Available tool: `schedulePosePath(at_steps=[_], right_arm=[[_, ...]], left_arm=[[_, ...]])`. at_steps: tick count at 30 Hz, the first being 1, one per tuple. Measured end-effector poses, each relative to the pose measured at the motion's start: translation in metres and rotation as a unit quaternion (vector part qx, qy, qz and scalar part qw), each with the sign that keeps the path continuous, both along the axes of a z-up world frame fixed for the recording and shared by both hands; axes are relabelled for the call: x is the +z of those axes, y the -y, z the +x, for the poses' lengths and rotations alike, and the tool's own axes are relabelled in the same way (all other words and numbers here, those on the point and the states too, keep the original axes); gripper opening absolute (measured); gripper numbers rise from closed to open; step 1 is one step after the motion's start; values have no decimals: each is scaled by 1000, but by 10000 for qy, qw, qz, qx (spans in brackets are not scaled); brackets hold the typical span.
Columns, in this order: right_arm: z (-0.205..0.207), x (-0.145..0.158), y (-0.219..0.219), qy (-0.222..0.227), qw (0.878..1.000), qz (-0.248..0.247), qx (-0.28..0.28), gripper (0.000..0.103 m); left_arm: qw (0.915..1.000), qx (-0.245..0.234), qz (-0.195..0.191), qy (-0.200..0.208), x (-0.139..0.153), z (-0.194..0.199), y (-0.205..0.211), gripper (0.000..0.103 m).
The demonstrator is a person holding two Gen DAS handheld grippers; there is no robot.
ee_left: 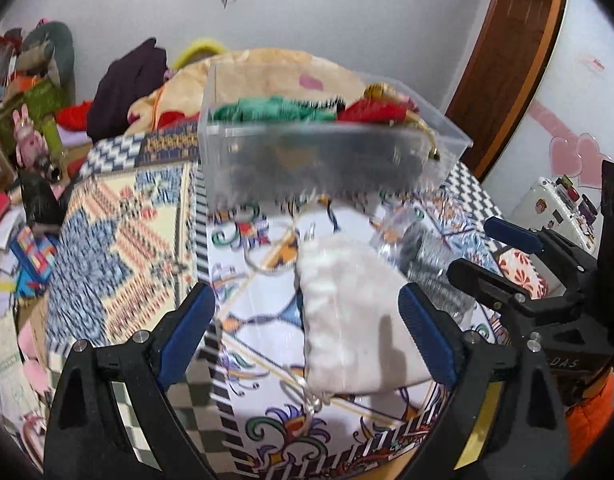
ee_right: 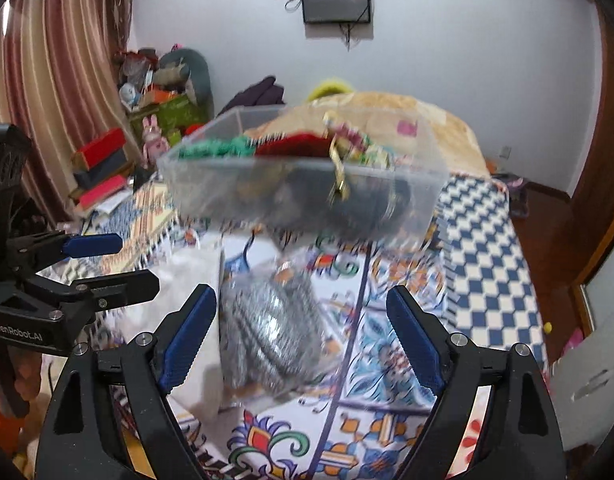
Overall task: Organize soft objects
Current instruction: 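Grasp the white cloth pouch with the left tool while the right tool grasps the silver mesh bag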
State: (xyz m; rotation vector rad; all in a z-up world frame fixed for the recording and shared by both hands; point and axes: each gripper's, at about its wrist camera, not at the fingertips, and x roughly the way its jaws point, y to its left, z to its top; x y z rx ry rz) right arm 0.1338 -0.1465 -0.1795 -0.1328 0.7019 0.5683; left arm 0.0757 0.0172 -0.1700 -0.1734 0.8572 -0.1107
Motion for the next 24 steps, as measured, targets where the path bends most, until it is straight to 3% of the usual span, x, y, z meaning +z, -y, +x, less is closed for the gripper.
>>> schedulePosePath(at_steps=[2,4,8,11,14,16,19,24], right_arm=[[0,-7,0,-137,9999,10,24,83],[-4,-13,4,-225,9997,49,-40,69],[-3,-21,8,-528,9984,196,83,52],[-7,-23,8,-551,9981,189,185,47],[-12,-23,7,-554,9978,219,280,32],[-13,-20,7,-519,9981,244,243,25],[-12,-15,12,-435,9986,239,154,23],[-14,-5,25,-286,9991,302,-2,22]], left_arm=[[9999,6,-54,-132,-9,0,1,94],[9996,0,-103,-254,-17,0,3,94],[9997,-14,-40,-248,-21,-2,8,88],[9998,-119,16,-185,-21,-4,14,76],[9997,-197,112,-131,-20,-5,20,59],[9995,-250,136,-120,-19,-5,23,38],[9995,-256,134,-105,-18,-6,23,22],[9995,-264,197,38,-9,-11,21,12]])
